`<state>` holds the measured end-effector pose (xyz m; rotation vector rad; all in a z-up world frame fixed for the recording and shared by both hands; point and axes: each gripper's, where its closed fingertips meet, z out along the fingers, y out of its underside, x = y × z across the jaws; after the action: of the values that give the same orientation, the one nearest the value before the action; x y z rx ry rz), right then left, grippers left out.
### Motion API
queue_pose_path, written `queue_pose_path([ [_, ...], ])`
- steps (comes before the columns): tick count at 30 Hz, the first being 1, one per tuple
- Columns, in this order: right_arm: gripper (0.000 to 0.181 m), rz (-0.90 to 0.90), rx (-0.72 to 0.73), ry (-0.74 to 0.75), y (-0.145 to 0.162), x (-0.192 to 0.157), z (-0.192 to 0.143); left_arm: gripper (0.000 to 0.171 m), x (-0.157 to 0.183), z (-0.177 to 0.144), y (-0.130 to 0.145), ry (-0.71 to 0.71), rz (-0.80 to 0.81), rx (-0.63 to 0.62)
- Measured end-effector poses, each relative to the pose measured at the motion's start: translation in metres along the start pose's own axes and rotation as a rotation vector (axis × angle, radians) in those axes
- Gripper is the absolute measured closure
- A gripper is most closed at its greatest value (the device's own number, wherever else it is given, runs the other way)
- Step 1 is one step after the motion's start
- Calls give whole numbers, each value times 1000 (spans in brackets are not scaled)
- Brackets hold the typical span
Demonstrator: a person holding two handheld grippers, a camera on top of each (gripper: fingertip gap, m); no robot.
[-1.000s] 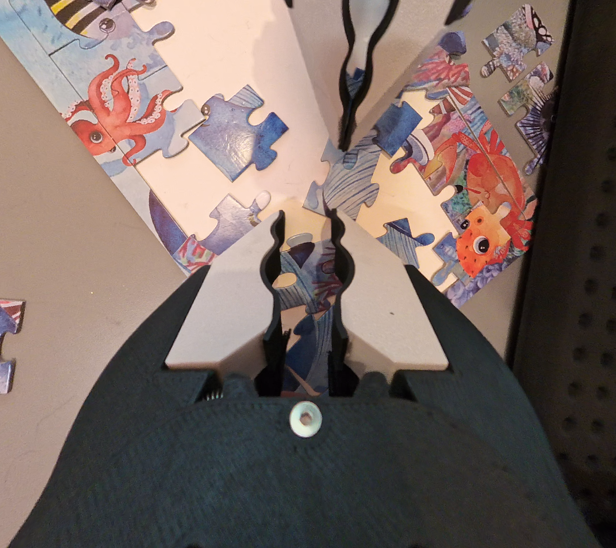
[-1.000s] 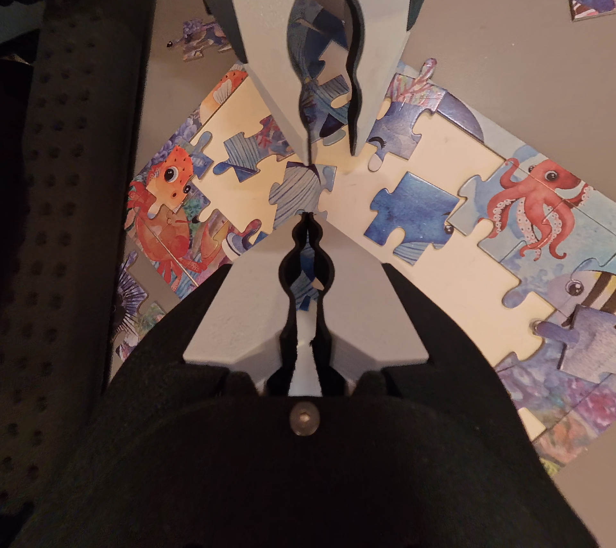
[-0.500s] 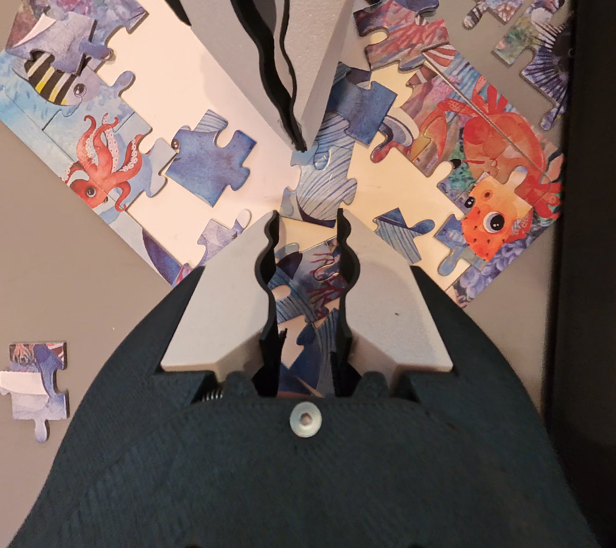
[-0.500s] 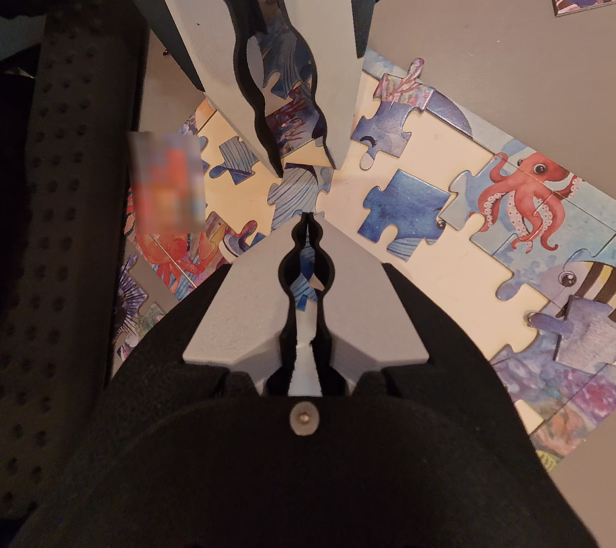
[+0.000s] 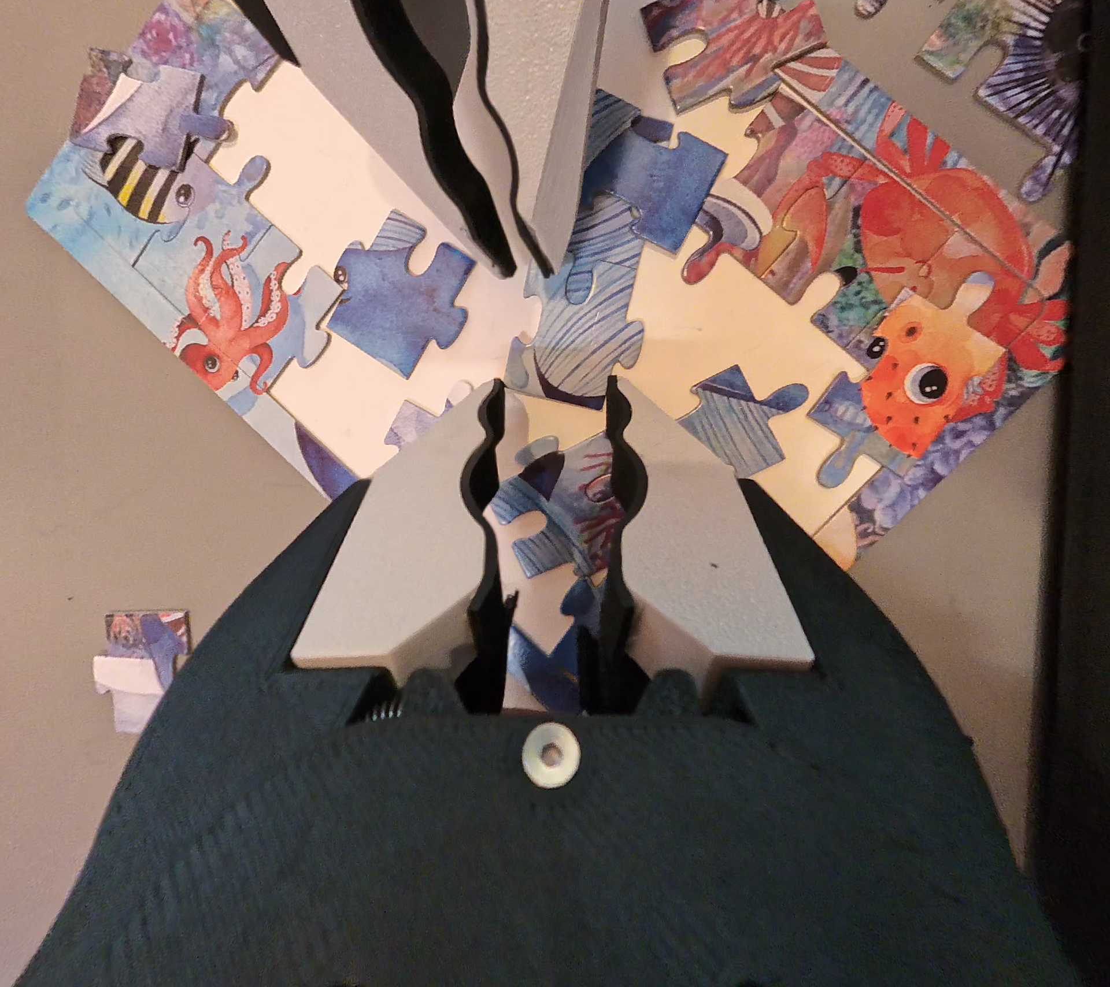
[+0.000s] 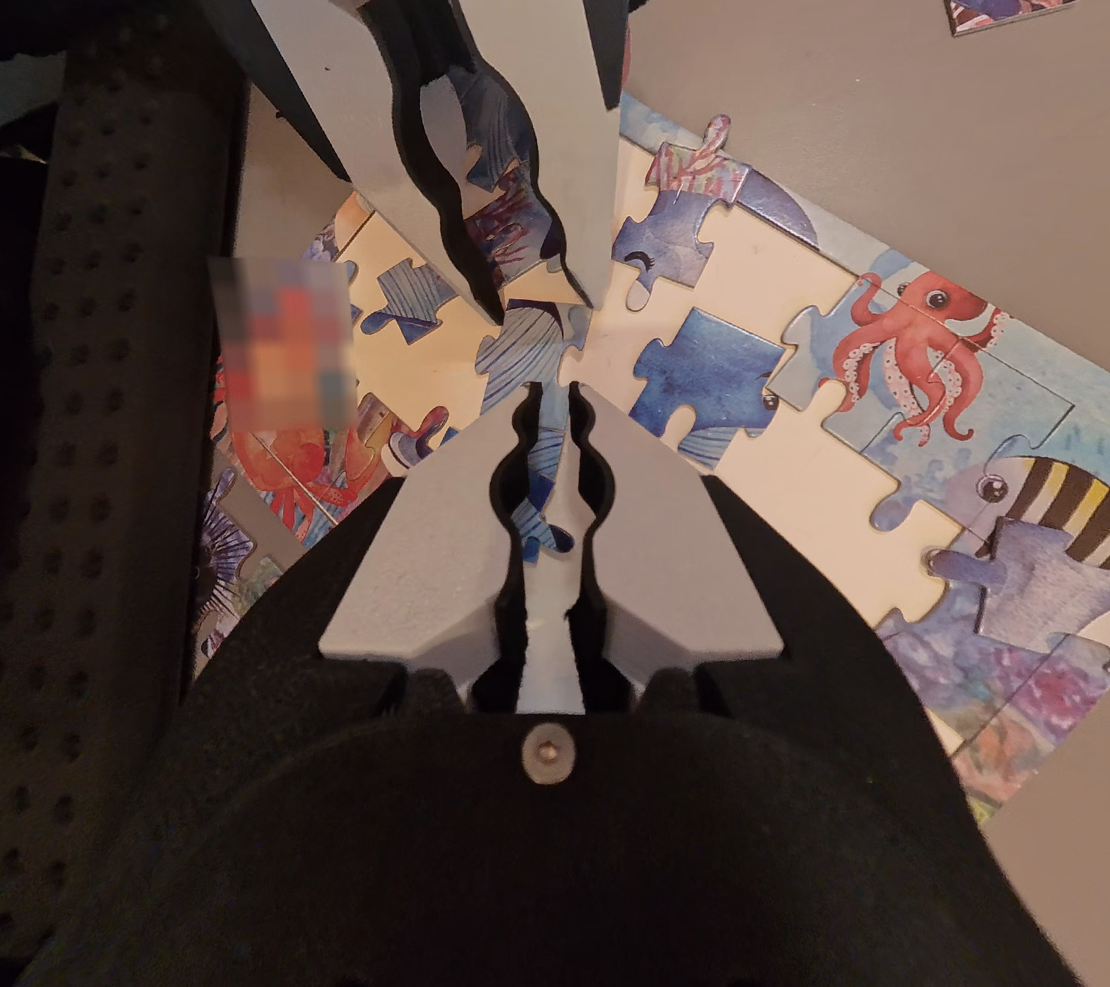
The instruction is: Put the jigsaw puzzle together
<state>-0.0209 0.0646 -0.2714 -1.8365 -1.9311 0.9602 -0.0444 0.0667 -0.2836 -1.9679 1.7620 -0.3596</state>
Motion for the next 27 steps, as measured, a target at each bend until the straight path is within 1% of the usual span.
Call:
queue_pose_path([
  [1, 170, 7, 1, 5, 0, 1, 0, 152, -2, -1, 0, -14, 5, -2],
  [2, 167, 14, 1, 9, 0, 3, 0, 170, -8, -1, -1, -50, 17, 5],
  [5, 160, 27, 4, 21, 0, 6, 0, 171, -9, -5, -5, -68, 24, 19],
  [9, 159, 32, 5, 25, 0, 7, 0, 171, -14, -4, 3, -98, 27, -27],
  [12, 158, 35, 8, 29, 0, 8, 0, 167, -19, -7, 2, -109, 3, -4],
  [15, 158, 38, 16, 41, -2, 11, -1, 158, -26, -11, 3, -137, -17, 7],
  [17, 158, 42, 28, 51, -3, 12, -4, 145, -34, -13, 7, -166, -45, 2],
  [18, 158, 45, 32, 54, -4, 13, -5, 141, -38, -14, 10, -178, -57, -2],
  [20, 158, 49, 34, 59, -4, 15, -5, 127, -45, -13, 16, -205, -93, -11],
  [21, 158, 49, 34, 58, -4, 14, -5, 123, -46, -12, 20, -202, -118, -18],
  [23, 158, 47, 30, 57, -4, 14, -4, 123, -49, -12, 26, -196, -153, -13],
  [27, 158, 45, 28, 58, -3, 13, -4, 124, -50, -11, 27, -173, -198, -2],
])
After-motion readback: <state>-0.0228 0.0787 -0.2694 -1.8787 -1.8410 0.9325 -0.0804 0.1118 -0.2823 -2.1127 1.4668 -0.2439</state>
